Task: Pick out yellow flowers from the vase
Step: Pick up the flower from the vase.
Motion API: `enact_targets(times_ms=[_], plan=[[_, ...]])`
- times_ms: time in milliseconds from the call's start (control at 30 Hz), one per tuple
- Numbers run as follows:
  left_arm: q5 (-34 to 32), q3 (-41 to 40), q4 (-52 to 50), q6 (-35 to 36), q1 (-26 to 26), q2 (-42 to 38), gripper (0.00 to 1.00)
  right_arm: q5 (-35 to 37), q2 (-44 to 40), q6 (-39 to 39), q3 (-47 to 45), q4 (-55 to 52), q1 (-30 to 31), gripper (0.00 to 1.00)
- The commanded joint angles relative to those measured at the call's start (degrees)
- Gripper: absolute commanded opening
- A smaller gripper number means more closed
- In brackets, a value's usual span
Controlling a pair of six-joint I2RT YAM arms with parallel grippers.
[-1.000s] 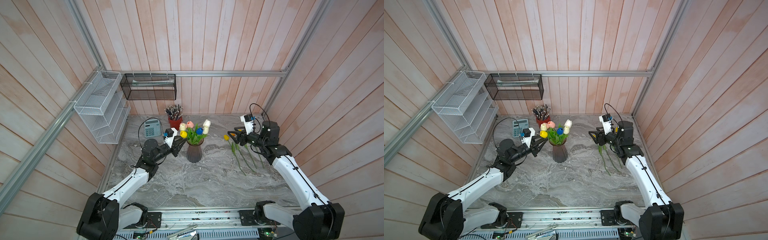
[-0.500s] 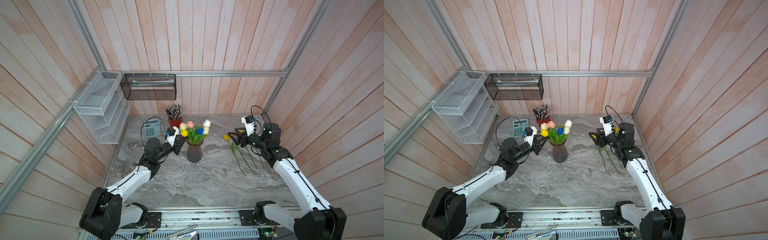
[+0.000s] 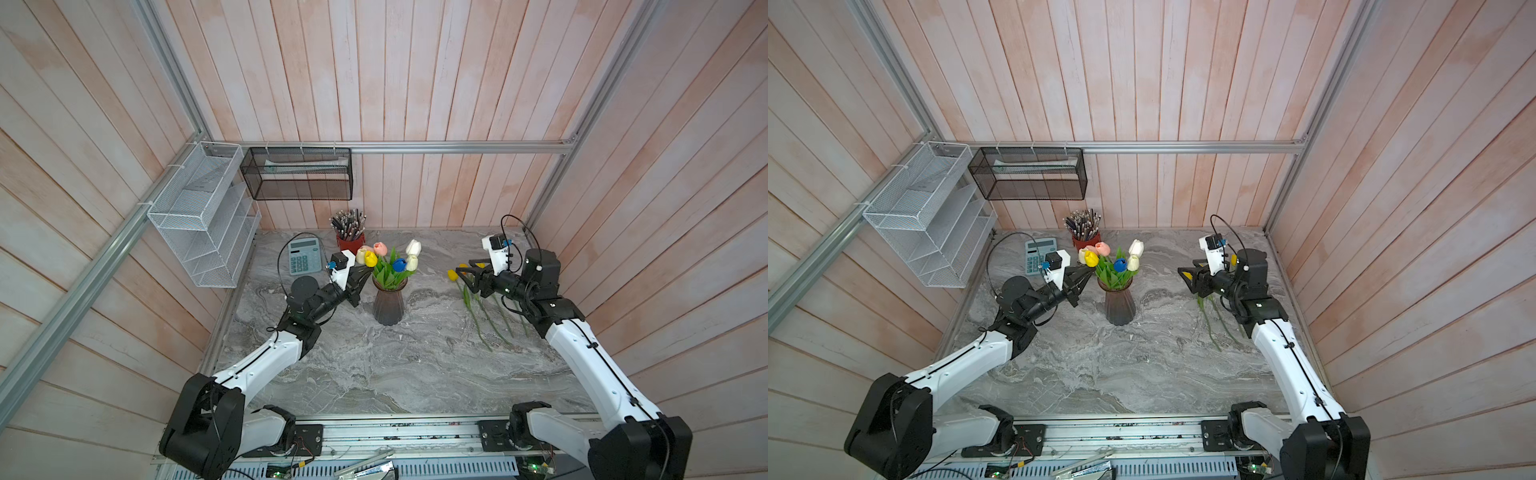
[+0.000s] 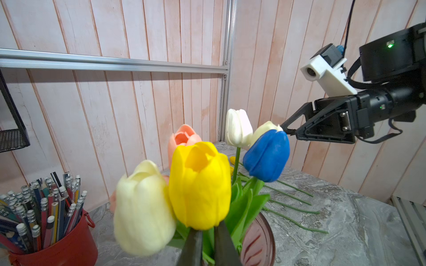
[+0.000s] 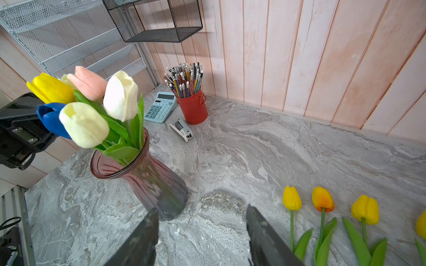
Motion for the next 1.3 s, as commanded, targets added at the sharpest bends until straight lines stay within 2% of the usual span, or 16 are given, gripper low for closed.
enact_targets(times_ms=[0, 233, 600, 700, 900, 1167, 1267], plan=[[-0.2, 0.3, 0.7, -0.9, -0.3, 1.0, 0.17, -0.8, -1.3, 0.2, -0.3, 1.1, -0.3, 0.62], [-0.5, 0.5, 0.6, -1.3, -0.5, 2.4, 0.31, -0.6, -1.7, 0.1, -0.4, 1.2, -0.3, 0.62], [-3.6, 1.9, 1.7, -1.3, -2.5, 4.8, 0.32, -0.5, -2.8, 1.0, -1.7, 2.6, -0.3, 0.62], [-5.0, 2.0, 2.1, -1.3, -3.0, 5.2, 0.3, -0.2, -3.2, 1.1, -2.0, 2.7, -0.3, 0.62], [-6.3, 1.0, 4.0, -1.3, -3.3, 4.2, 0.21, 0.0, -3.6, 1.1, -2.6, 3.0, -0.3, 0.62], [-6.2, 0.7, 3.1, -1.3, -3.4, 2.6, 0.09, 0.0, -3.6, 1.4, -3.0, 3.5, -0.3, 0.62], [-6.2, 0.7, 2.8, -1.3, -3.3, 2.1, 0.07, -0.1, -3.6, 1.3, -3.1, 3.5, -0.3, 0.62]])
